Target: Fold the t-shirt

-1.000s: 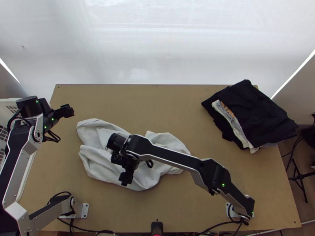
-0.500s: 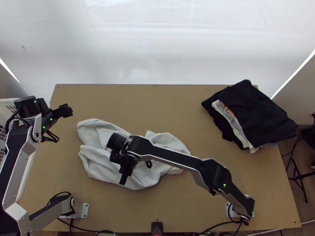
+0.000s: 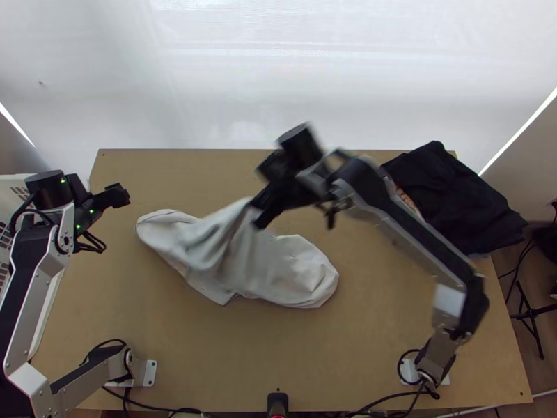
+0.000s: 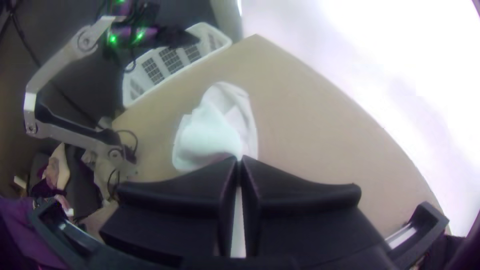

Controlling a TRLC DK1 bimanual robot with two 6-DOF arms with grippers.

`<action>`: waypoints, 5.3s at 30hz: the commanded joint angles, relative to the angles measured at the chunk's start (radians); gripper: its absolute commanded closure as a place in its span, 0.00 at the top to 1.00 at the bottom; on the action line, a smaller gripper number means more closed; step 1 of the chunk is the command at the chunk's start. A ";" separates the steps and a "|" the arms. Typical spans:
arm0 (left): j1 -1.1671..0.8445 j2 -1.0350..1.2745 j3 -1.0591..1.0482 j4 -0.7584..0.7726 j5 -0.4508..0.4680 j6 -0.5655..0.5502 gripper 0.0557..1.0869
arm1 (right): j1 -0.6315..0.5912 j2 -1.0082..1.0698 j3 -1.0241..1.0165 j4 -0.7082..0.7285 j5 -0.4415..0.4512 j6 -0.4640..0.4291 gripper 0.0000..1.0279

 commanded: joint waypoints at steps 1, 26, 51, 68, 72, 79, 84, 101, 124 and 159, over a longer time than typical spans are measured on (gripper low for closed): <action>-0.051 0.006 -0.009 0.001 0.000 -0.016 0.95 | -0.263 -0.164 -0.034 0.008 0.000 0.018 0.03; -0.341 0.296 0.032 0.001 0.302 0.083 0.95 | -0.415 -0.326 -0.300 0.060 0.000 0.050 0.03; -0.403 0.796 0.284 0.239 0.184 0.122 0.05 | -0.415 -0.316 -0.303 0.089 0.000 0.052 0.03; -0.100 0.109 0.410 0.168 0.185 -0.227 0.04 | -0.624 -0.311 -0.323 0.080 0.000 0.082 0.03; -0.028 -0.001 0.399 0.039 0.302 -0.243 0.04 | -0.654 -0.319 -0.337 0.074 0.000 0.081 0.03; -0.069 -0.242 0.207 -0.157 0.439 -0.117 0.04 | -0.665 -0.339 -0.355 0.057 0.000 0.075 0.03; -0.216 -0.397 0.037 -0.321 0.466 -0.008 0.04 | -0.671 -0.348 -0.356 0.051 0.000 0.062 0.03; -0.272 0.069 -0.411 0.273 0.425 0.089 0.04 | -0.654 -0.326 -0.352 0.052 0.000 0.053 0.03; -0.163 0.319 -0.029 0.349 0.414 -0.009 0.91 | -0.568 -0.357 -0.399 0.060 0.000 0.062 0.03; -0.357 0.164 -0.241 0.104 0.396 -0.068 0.86 | -0.544 -0.377 -0.413 0.063 0.000 0.061 0.03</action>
